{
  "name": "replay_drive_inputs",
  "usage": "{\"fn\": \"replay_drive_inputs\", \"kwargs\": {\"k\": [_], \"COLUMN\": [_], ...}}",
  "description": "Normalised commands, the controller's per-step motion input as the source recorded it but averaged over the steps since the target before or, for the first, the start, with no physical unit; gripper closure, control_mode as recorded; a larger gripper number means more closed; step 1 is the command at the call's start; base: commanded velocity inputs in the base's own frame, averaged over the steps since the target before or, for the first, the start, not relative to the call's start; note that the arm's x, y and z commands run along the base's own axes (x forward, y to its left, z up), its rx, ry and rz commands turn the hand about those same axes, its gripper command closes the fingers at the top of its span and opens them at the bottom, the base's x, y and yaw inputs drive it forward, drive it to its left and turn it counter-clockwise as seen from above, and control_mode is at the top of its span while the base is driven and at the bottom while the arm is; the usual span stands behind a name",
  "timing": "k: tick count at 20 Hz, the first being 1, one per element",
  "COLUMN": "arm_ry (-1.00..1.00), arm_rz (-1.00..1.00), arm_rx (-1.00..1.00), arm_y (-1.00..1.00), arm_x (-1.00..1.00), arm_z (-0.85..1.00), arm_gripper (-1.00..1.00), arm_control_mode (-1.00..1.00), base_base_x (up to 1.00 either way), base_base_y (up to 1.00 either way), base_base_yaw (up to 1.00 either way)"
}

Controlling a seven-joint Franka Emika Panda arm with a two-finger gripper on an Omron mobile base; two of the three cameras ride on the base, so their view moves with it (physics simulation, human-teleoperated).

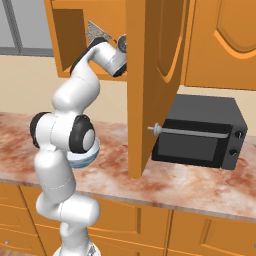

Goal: Open the cabinet and setup a tea strainer by placing it in the bowl upright.

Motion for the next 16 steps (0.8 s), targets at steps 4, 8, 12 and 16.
{"fn": "replay_drive_inputs", "kwargs": {"k": [4, 8, 12, 16], "arm_ry": [-0.11, -0.05, -0.03, 0.00], "arm_rz": [-0.01, -0.05, -0.07, -0.08], "arm_rx": [-0.15, -0.17, -0.12, -0.09], "arm_y": [0.00, 0.00, 0.00, 0.13], "arm_x": [-0.41, -0.83, -1.00, -1.00], "arm_z": [0.31, 0.60, 0.56, 0.31], "arm_gripper": [1.00, 1.00, 1.00, 1.00], "arm_control_mode": [-1.00, -1.00, -1.00, -1.00], "base_base_x": [0.00, 0.00, 0.00, 0.00], "base_base_y": [0.00, 0.00, 0.00, 0.00], "base_base_yaw": [0.00, 0.00, 0.00, 0.00]}}
